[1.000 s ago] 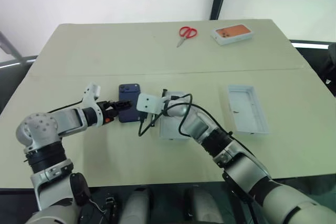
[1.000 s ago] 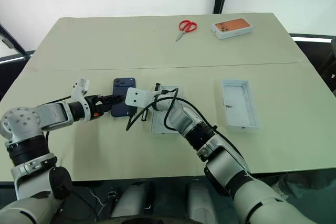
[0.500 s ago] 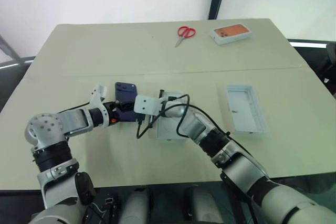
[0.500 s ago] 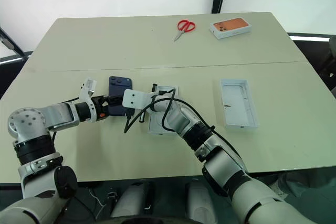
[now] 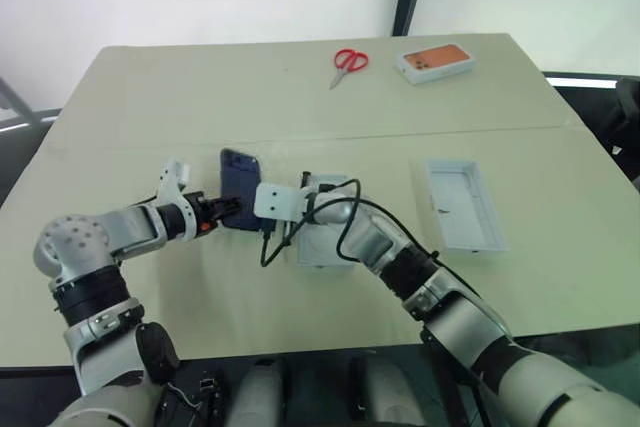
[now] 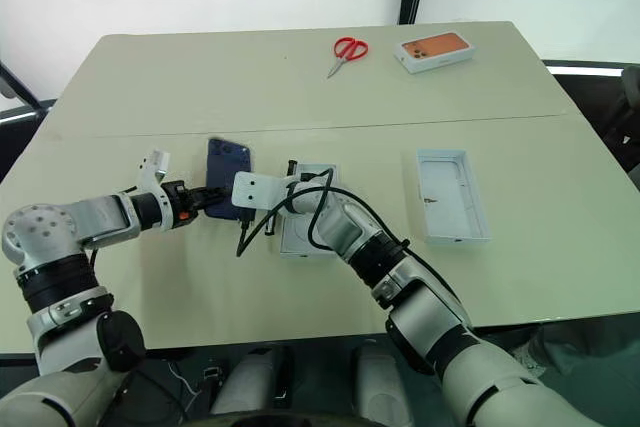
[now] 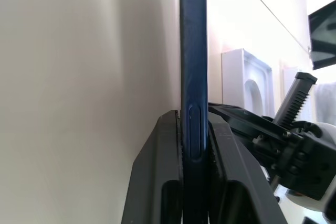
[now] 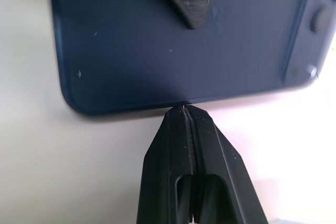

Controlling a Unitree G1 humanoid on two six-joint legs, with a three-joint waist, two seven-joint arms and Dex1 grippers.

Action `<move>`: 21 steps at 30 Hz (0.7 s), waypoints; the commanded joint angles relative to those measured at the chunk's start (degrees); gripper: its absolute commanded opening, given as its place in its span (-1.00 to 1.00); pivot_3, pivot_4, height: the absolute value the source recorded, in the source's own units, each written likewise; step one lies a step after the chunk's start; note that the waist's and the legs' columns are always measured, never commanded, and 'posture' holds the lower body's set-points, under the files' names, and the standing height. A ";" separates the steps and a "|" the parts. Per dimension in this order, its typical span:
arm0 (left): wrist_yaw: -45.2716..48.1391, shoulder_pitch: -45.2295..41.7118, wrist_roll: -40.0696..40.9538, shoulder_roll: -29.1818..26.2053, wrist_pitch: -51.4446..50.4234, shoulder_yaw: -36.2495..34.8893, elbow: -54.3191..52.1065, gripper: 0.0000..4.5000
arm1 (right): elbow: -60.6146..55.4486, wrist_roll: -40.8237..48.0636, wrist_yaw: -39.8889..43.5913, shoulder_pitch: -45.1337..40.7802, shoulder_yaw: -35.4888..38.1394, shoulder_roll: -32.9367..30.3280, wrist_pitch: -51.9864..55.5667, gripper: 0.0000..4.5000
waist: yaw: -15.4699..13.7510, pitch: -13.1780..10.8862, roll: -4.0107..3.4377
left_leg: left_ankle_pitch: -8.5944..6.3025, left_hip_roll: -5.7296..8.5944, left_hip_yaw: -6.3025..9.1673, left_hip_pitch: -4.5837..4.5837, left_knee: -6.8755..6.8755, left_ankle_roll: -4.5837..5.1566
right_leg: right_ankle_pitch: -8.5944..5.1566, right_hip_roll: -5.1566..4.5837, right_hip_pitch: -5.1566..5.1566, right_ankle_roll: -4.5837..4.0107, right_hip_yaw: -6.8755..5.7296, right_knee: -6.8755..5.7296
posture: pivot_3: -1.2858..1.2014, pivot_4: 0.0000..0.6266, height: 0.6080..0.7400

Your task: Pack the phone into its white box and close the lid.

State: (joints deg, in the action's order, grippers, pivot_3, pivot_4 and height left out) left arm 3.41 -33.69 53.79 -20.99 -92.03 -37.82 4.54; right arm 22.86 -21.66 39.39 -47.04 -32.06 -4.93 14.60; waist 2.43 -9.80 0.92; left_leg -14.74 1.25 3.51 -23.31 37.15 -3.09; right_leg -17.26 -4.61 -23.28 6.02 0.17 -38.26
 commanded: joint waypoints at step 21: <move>-25.08 1.58 38.25 15.83 5.51 2.61 -9.59 -0.99 | -43.23 17.08 16.42 15.40 22.95 -27.88 16.39 -1.00 | -2.29 -0.07 0.12 | -0.06 0.06 0.00 -0.11 0.09 0.11 | 0.01 -0.12 0.05 0.00 0.00 0.12 | 0.03 -0.52 1.00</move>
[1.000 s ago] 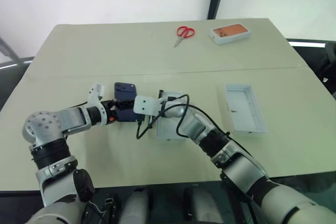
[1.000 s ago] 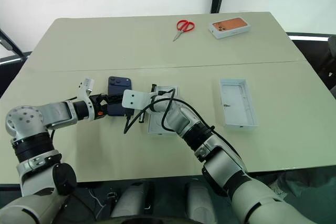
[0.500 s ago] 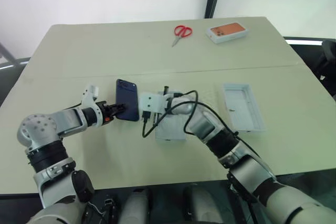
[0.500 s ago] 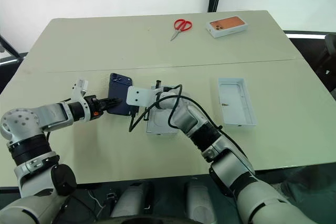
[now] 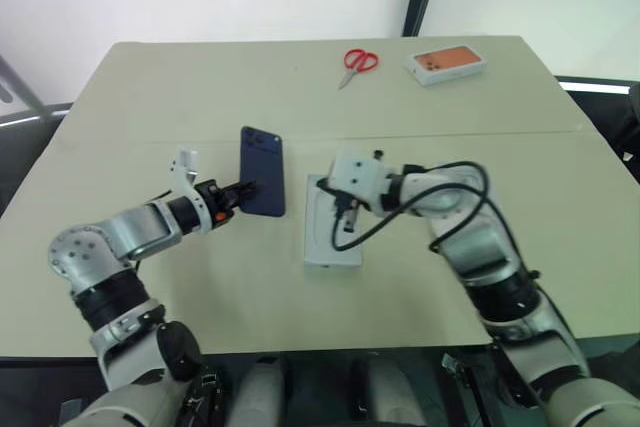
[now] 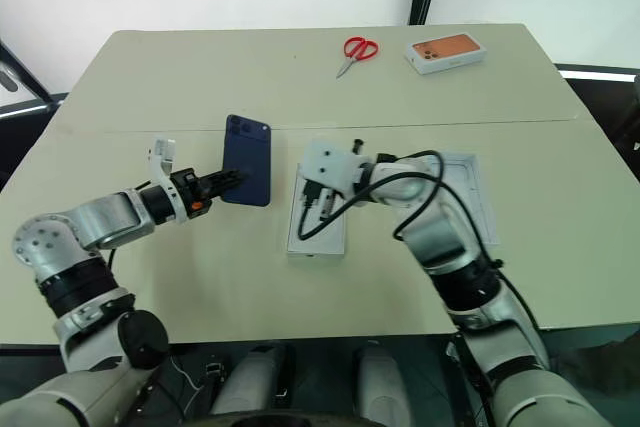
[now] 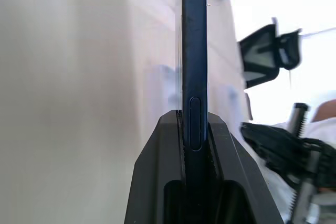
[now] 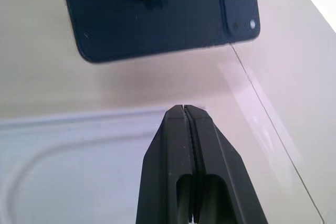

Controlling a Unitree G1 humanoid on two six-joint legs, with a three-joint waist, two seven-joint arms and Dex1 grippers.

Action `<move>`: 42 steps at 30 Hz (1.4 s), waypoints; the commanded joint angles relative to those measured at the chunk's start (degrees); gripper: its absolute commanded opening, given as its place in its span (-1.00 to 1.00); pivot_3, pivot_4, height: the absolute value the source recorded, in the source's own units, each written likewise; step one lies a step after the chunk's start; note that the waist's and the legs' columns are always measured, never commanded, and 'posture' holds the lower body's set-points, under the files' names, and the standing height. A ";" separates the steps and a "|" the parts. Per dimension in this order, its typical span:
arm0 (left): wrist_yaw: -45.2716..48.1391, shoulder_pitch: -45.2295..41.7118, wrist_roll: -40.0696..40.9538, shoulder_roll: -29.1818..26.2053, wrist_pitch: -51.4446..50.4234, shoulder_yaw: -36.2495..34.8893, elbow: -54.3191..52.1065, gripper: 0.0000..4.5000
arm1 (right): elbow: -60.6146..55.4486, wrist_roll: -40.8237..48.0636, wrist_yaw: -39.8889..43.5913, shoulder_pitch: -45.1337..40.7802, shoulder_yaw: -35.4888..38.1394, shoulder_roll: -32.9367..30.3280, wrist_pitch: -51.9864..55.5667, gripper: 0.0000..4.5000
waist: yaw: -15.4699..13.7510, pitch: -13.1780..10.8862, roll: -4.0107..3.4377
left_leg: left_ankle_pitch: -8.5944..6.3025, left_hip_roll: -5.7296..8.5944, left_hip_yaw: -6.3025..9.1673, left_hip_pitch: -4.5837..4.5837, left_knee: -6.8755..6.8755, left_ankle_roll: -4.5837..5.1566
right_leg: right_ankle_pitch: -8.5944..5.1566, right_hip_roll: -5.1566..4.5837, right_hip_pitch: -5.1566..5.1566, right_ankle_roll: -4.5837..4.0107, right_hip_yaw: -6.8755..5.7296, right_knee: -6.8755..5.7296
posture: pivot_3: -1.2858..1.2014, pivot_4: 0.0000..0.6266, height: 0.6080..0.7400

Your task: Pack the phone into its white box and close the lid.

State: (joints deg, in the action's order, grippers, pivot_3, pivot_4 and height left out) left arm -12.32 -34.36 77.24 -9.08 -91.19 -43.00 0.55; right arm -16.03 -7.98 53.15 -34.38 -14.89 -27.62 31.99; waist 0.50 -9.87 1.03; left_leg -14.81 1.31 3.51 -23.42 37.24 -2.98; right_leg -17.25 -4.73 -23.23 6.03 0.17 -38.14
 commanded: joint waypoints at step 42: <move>-27.15 12.87 35.76 -8.29 34.06 42.29 -12.05 -0.99 | -7.07 18.17 2.23 16.50 12.12 -16.04 -1.33 -1.00 | -0.08 0.00 0.00 | -0.09 -0.05 -0.15 0.09 0.08 0.20 | 0.02 0.16 0.11 -0.06 0.24 0.04 | 0.03 -0.52 1.00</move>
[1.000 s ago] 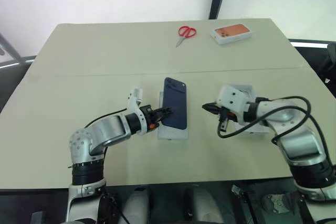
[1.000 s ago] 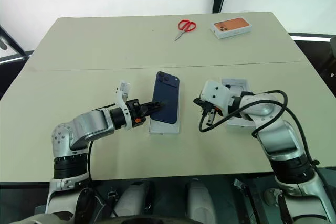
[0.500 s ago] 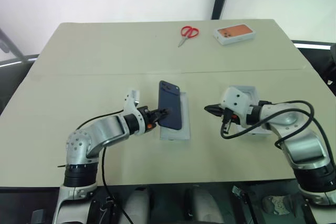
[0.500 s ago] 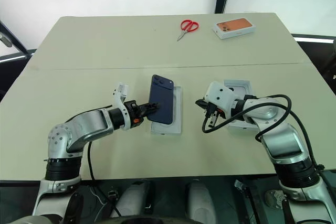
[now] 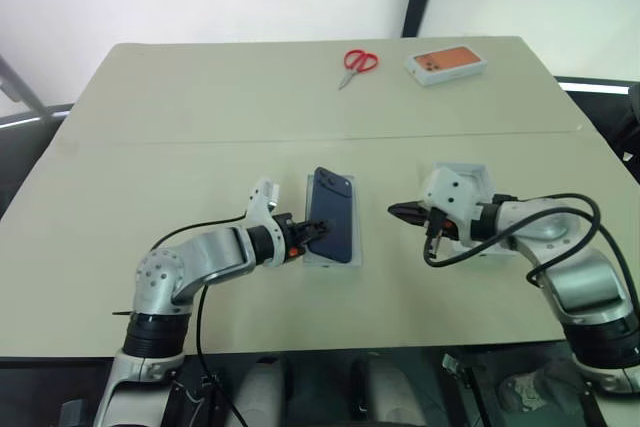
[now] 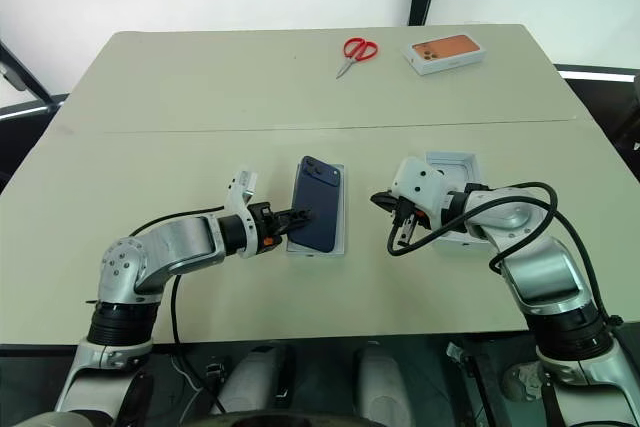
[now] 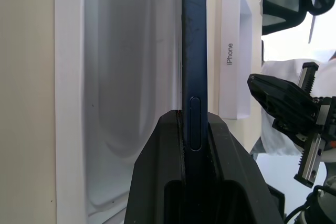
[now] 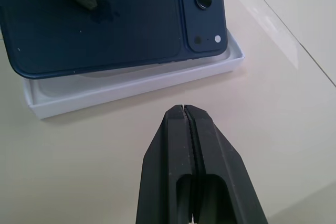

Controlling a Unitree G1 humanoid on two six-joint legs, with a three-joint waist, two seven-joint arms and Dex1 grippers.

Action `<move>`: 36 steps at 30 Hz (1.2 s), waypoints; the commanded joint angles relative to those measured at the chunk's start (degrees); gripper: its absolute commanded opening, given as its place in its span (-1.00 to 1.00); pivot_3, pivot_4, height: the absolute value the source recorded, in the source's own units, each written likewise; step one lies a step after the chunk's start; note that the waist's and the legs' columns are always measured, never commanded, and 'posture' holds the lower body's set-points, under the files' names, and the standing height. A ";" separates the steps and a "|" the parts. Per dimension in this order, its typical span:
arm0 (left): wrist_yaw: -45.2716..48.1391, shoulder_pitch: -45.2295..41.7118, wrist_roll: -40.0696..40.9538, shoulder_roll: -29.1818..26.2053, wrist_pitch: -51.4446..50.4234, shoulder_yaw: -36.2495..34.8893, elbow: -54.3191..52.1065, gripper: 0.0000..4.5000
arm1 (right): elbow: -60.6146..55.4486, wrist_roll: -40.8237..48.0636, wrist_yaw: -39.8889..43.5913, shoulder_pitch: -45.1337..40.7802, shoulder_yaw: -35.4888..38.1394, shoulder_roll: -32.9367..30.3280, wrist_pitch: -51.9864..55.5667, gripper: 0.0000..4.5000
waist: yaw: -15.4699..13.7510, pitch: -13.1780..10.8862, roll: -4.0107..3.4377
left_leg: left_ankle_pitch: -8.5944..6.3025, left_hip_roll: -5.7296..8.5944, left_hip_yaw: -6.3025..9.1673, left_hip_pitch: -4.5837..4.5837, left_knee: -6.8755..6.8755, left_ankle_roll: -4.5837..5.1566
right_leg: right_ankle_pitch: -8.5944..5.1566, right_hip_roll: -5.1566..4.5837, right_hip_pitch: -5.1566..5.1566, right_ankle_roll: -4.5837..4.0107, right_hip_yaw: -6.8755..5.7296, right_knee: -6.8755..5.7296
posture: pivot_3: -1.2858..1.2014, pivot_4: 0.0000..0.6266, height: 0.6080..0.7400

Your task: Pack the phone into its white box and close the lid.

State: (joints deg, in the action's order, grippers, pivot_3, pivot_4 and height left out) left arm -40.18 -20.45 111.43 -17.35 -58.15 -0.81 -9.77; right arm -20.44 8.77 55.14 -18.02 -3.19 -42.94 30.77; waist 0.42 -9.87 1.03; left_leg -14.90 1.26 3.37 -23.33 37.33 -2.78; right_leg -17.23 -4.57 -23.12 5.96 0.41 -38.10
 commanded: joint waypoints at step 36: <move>14.13 -1.33 -1.25 -20.22 -2.51 -4.86 -4.90 0.99 | -3.40 6.39 -1.23 -0.49 -0.18 -0.91 1.65 -1.00 | 0.20 -0.01 0.00 | -0.06 -0.01 0.01 0.01 -0.01 0.12 | -0.01 0.04 0.01 -0.01 -0.02 -0.01 | 0.03 -0.52 1.00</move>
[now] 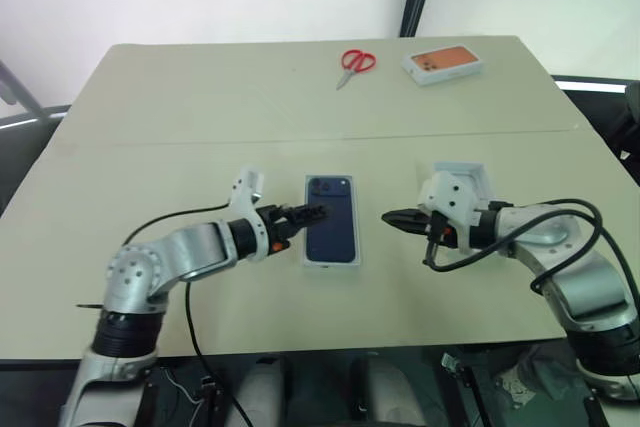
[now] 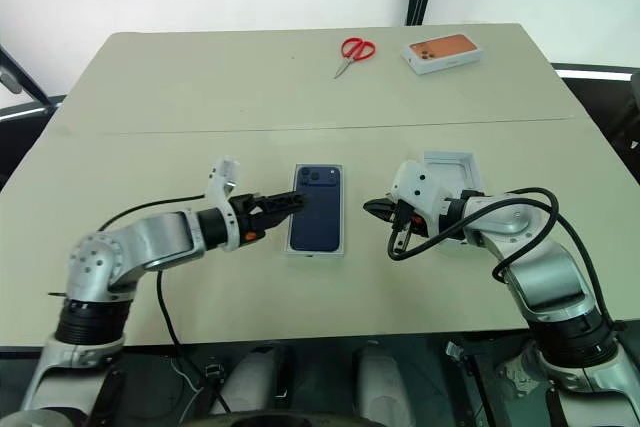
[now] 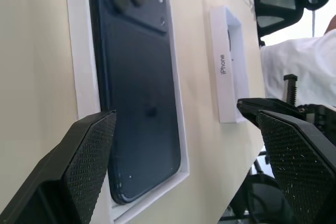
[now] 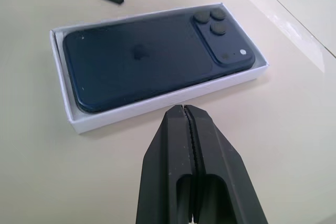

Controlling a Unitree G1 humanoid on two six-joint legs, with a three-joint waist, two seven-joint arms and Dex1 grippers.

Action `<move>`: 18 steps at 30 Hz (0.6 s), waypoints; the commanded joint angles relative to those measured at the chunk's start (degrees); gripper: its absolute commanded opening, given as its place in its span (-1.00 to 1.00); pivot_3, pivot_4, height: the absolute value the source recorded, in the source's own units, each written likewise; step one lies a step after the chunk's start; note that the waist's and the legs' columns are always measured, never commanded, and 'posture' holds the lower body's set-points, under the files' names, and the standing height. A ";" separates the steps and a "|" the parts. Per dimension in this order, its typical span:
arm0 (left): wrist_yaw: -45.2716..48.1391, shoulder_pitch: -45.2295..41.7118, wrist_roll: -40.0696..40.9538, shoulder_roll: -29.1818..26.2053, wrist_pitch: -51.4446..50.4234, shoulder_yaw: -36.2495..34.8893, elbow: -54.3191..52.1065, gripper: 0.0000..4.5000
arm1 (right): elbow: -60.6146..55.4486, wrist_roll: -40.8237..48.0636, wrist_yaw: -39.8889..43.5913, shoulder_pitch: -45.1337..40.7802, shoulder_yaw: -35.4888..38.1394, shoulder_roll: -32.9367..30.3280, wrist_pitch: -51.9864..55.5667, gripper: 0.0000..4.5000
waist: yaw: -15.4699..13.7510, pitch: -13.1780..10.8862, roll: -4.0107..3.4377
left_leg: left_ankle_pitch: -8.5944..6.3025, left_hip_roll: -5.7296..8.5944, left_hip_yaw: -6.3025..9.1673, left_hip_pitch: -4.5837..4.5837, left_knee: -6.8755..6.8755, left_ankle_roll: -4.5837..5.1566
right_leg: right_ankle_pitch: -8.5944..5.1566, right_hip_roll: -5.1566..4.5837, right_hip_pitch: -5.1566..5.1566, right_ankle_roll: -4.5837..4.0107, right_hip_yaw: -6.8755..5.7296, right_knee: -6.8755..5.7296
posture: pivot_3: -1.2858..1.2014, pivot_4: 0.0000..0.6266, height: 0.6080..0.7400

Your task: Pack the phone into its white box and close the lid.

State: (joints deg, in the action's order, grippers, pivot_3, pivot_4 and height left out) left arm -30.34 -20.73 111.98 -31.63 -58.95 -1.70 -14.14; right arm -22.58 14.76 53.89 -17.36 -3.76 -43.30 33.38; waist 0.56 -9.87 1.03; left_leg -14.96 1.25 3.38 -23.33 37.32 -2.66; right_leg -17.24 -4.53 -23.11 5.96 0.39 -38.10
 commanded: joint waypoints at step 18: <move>49.79 -5.94 -76.30 -16.82 15.05 23.06 -6.06 -0.97 | 3.23 -10.07 -7.94 -6.08 -8.50 1.30 1.47 -1.00 | 0.02 -0.05 -0.05 | -0.07 0.09 -0.09 0.00 -0.09 0.13 | -0.01 0.03 0.01 -0.01 -0.06 0.10 | 0.03 -0.52 1.00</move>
State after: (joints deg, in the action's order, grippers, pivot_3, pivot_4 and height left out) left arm 16.92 -25.33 40.79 -48.77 -45.43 19.07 -20.10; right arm -18.73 6.63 47.28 -22.25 -11.19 -42.44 34.57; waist 0.58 -9.93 0.98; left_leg -15.04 1.34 3.29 -23.34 37.25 -2.53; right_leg -17.24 -4.50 -23.10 5.95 0.33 -38.00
